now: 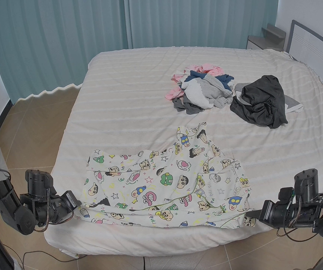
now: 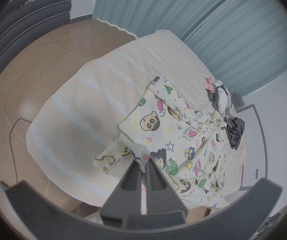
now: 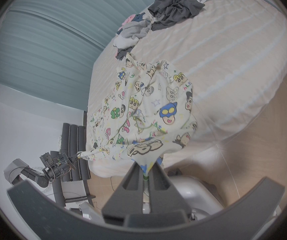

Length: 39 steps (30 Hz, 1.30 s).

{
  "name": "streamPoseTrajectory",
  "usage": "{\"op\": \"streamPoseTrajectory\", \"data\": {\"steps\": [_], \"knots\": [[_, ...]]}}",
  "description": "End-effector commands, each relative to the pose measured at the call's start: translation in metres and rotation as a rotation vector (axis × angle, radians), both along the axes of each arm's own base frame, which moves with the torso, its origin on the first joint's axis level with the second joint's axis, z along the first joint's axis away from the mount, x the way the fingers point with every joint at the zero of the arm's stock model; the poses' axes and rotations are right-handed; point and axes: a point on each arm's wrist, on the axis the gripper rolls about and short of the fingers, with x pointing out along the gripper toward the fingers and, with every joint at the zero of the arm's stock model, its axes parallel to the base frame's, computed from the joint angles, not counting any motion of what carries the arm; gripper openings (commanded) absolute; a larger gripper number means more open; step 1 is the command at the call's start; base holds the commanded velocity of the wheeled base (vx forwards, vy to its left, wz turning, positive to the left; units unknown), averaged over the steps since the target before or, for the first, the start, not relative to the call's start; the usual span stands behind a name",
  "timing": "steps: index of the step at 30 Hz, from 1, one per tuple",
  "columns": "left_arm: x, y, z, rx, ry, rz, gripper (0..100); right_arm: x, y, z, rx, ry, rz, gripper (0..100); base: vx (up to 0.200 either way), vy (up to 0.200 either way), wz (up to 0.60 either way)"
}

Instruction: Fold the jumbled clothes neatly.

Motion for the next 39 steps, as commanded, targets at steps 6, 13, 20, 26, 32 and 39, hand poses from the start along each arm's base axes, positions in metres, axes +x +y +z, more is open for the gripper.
{"op": "streamPoseTrajectory", "data": {"steps": [6, 13, 20, 26, 32, 39], "knots": [[0.037, -0.001, -0.021, 0.038, 0.005, 0.053, 0, 0.034, 0.006, -0.04, -0.004, -0.017, -0.034, 0, 0.0, 0.0, 0.0], [0.054, 0.0, -0.025, -0.011, -0.007, 0.103, 0, 0.048, -0.001, -0.05, 0.015, -0.072, -0.079, 0, 0.0, 0.0, 0.0], [0.068, 0.001, -0.034, -0.02, -0.01, 0.115, 0, 0.055, -0.003, -0.055, 0.037, -0.099, -0.088, 0, 0.0, 0.0, 0.0], [0.074, 0.004, -0.032, -0.063, -0.022, 0.161, 0, 0.062, -0.001, -0.062, 0.055, -0.15, -0.088, 0, 0.0, 0.0, 0.0], [0.077, 0.008, -0.035, -0.066, -0.027, 0.176, 100, 0.066, 0.0, -0.07, 0.059, -0.165, -0.087, 100, 0.0, 0.0, 0.0], [0.08, 0.01, -0.037, -0.066, -0.028, 0.185, 100, 0.078, -0.009, -0.066, 0.072, -0.207, -0.134, 100, 0.0, 0.0, 0.0]]}}
